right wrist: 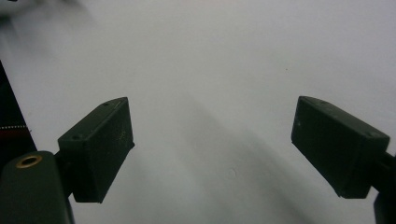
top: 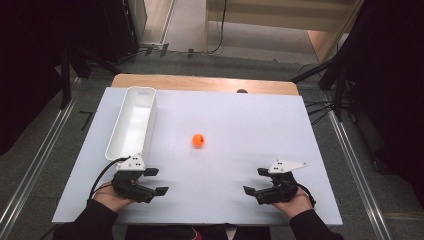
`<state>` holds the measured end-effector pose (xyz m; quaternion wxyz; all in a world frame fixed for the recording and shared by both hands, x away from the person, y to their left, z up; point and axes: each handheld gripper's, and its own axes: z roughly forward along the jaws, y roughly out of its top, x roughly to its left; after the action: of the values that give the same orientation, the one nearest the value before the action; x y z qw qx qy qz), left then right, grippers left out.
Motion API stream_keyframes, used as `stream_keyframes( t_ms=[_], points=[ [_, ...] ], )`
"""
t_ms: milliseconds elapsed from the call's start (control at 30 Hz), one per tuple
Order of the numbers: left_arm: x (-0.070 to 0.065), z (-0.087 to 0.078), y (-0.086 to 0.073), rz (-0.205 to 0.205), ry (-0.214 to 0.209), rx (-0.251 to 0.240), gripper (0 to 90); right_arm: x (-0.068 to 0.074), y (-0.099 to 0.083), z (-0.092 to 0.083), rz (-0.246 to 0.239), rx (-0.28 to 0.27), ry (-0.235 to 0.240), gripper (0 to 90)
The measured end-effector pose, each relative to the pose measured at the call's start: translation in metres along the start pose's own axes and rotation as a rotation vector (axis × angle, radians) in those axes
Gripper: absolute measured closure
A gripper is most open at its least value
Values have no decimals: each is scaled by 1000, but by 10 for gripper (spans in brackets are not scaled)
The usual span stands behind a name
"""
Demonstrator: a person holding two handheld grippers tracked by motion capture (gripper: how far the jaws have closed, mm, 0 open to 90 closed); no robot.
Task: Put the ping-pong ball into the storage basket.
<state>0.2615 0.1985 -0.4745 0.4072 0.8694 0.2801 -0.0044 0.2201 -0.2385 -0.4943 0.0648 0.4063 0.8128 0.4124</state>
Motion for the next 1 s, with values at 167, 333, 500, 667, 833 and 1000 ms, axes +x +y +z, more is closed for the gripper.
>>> stream_keyframes(
  t_ms=[167,333,500,667,833,1000],
  points=[
    [-3,-1,3,13,-5,1,233,-1,0,1,19,0,19,113],
    [-4,0,5,12,-3,13,233,-1,1,0,16,-6,9,114],
    [-3,-2,9,-20,-52,-4,234,-1,1,0,22,-7,13,113],
    [-4,0,13,-53,-51,-9,234,-1,1,1,12,-4,6,114],
    [-8,3,18,-50,-53,-22,284,-2,0,0,4,-4,6,114],
    [-14,7,24,-40,-26,-8,248,-1,0,0,-1,9,0,114]
  ],
)
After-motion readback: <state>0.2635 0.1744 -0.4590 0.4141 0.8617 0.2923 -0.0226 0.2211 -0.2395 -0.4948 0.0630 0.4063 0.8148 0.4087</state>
